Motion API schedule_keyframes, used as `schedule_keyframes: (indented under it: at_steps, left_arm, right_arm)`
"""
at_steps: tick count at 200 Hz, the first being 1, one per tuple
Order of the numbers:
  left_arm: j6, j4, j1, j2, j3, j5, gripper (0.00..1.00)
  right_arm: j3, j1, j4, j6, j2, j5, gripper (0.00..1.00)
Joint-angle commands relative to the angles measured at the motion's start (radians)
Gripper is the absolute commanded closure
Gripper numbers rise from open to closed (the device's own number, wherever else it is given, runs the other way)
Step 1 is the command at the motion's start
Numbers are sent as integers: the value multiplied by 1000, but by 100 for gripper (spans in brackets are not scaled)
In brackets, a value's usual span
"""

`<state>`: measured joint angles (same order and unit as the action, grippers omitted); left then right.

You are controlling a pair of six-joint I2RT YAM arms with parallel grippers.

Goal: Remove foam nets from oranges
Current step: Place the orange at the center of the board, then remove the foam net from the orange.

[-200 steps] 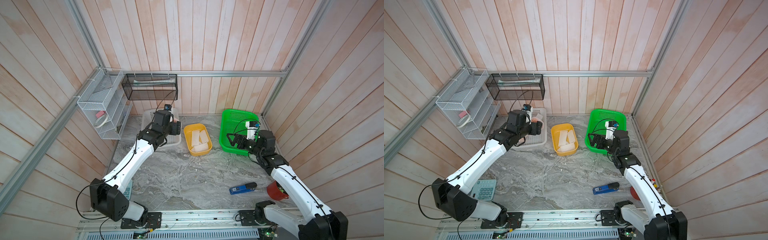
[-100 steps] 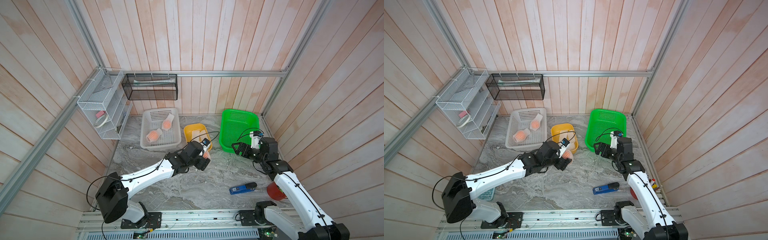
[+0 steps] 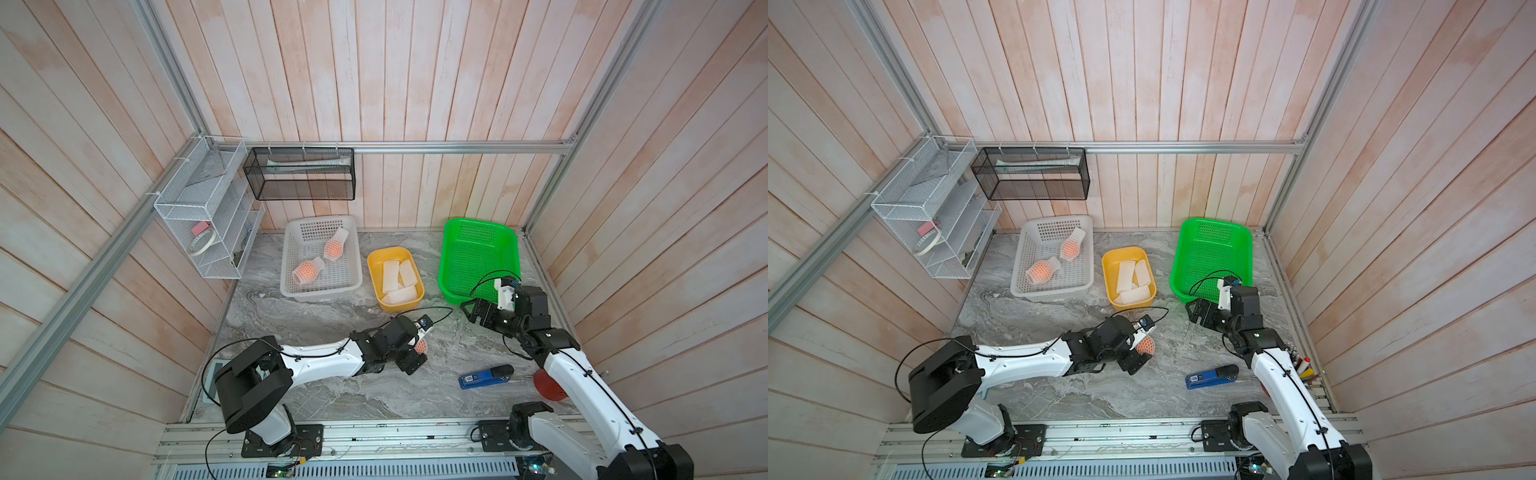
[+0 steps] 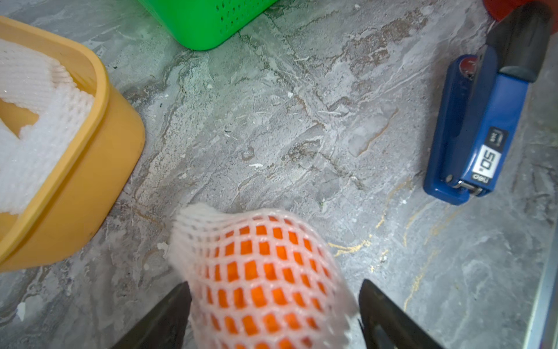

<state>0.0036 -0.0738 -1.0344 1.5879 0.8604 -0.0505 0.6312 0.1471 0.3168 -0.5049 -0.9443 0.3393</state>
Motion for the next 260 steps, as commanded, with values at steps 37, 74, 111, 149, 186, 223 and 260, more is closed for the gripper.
schedule_keyframes:
  at_steps: [37, 74, 111, 149, 186, 223, 260]
  left_arm:
    - [-13, 53, -6, -17, 16, -46, 8]
    - [-159, -83, -6, -171, 45, -52, 0]
    - [-506, -209, 87, -388, -33, -3, 0]
    - [-965, -148, 266, -481, -220, 215, 0]
    - [-1203, 72, 327, -354, -281, 387, 0]
    - [-1257, 141, 335, -295, -300, 365, 0]
    - [-1182, 152, 377, -305, -342, 382, 0]
  right_arm:
    - [-10, 2, 17, -12, 1, 104, 5]
    - [3, 38, 61, -48, -87, 267, 9]
    - [65, 133, 69, -26, -190, 279, 10]
    - [29, 218, -71, -46, -252, 315, 11]
    - [57, 278, -133, 24, -359, 372, 13]
    - [167, 342, 16, 169, -470, 259, 8]
    - [289, 374, 108, 231, -527, 231, 6]
